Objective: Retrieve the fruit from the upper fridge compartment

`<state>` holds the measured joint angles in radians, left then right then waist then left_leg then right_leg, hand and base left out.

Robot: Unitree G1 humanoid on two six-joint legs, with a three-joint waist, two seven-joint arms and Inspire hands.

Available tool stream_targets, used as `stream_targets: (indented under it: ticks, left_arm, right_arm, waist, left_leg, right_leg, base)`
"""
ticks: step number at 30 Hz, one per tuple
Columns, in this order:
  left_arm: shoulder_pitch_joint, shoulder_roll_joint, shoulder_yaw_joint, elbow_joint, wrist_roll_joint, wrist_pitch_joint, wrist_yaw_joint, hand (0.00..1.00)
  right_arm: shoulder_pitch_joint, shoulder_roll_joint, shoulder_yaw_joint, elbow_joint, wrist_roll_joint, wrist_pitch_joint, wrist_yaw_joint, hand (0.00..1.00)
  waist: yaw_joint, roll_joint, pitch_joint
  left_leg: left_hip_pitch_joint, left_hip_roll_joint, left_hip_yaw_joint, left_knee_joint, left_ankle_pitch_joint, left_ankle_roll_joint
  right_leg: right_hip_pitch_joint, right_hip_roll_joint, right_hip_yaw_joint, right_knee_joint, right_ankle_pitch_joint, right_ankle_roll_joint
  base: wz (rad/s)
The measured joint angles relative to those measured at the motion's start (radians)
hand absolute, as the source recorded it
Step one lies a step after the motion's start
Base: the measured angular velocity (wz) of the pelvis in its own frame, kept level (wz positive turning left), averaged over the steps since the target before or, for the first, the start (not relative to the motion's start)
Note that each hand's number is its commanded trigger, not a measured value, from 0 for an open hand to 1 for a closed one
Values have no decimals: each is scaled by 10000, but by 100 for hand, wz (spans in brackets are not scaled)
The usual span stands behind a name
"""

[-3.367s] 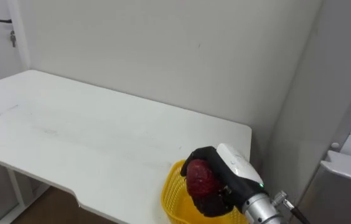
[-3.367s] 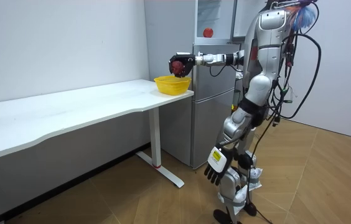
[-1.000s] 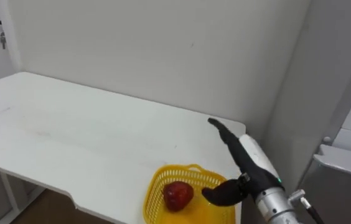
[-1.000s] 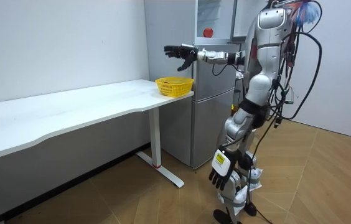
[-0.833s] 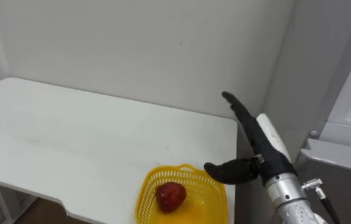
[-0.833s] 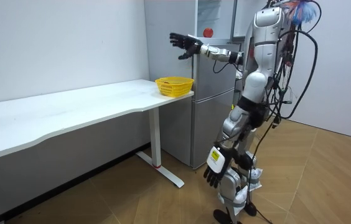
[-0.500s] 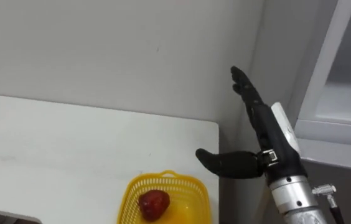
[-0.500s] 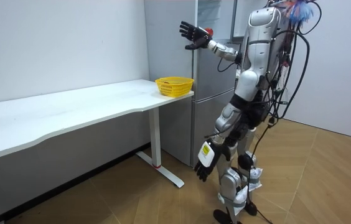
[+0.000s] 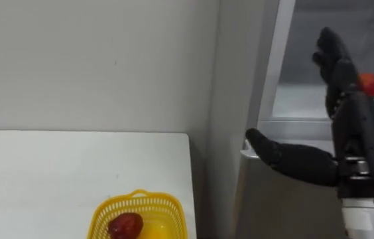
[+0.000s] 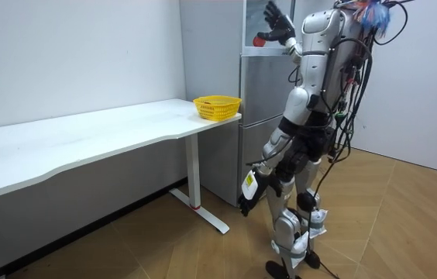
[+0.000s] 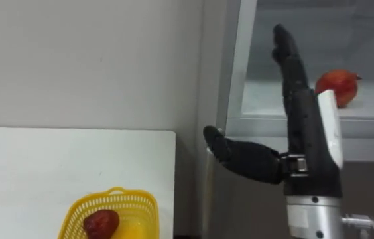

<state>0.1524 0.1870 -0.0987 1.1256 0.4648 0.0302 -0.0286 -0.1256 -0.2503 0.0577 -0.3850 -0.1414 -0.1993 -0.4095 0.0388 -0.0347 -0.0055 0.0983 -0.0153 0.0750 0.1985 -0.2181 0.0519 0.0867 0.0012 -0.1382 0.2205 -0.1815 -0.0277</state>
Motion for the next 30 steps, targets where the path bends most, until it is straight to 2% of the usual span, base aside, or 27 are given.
stream_targets:
  ticks: [5, 11, 14, 15, 20, 23, 25, 28, 30]
  left_arm:
    - [139, -15, -7, 4, -11, -5, 71, 0]
    - [231, -15, -7, 1, -15, -3, -7, 0]
    - [263, -15, 1, -5, -16, -4, -12, 0]
    - [295, -12, 25, -22, -17, -3, -19, 0]
    - [356, 45, 180, -26, -19, -4, -60, 0]
    - [357, 111, 191, -10, -19, -4, -74, 0]
    - [356, 216, 211, -14, -17, -3, -231, 0]
    - [383, 259, 404, -21, -18, 41, -369, 0]
    - [430, 264, 462, -29, -20, 67, -468, 0]
  right_arm:
    - [1, 0, -319, -296, -393, -302, -662, 0]
    - [6, -11, -906, -215, -603, -322, -1172, 0]
    - [97, -19, -1156, -152, -409, -329, -1373, 0]
    - [95, -49, -1319, -102, -144, -322, -1407, 0]
    - [-102, -563, -2175, 1038, 304, -287, -1707, 0]
    - [-243, -747, -2493, 1504, 264, -239, -1978, 0]
    - [-378, -915, -2633, 1860, 282, -202, -2204, 0]
    - [-778, -1137, -2940, 2563, 481, -153, -2301, 0]
    - [-1053, -1214, -3017, 2866, 630, -9, -2323, 0]
  waist:
    - [-155, -70, 8]
    - [-193, -203, 24]
    - [-300, -264, 14]
    - [-354, -325, -11]
    - [-419, -419, -19]
    - [-424, -446, 48]
    - [-487, -555, 109]
    - [-552, -723, 62]
    - [-574, -751, 49]
  left_leg:
    - [-21, 6, 37, 40, -3, -14]
    - [-15, 11, 22, 49, -2, -15]
    - [-19, 8, 0, 41, -6, -20]
    - [-17, 7, 2, 30, -11, -23]
    - [-13, 5, -8, -6, -12, -23]
    - [-16, 9, -33, -12, -11, -25]
    - [-32, 0, -118, -10, -13, -31]
    - [-185, -10, -256, 8, -3, -47]
    - [-206, -9, -271, 33, 4, -55]
  right_leg:
    - [-54, 4, 21, -47, -14, -20]
    - [-47, 14, -18, -164, -14, -21]
    - [-28, 22, -21, -181, -13, -20]
    - [-33, 21, -22, -191, -13, -19]
    - [40, 18, -52, -203, -13, -18]
    - [26, 14, -111, -201, -15, -20]
    - [6, -6, -238, -259, -40, -35]
    - [10, 3, -334, -340, -35, -42]
    - [9, 5, -359, -349, -33, -44]
  base:
    - [-2]
    - [0]
    - [0]
    - [0]
    - [-1]
    - [1]
    - [10]
    - [14]
    - [6]
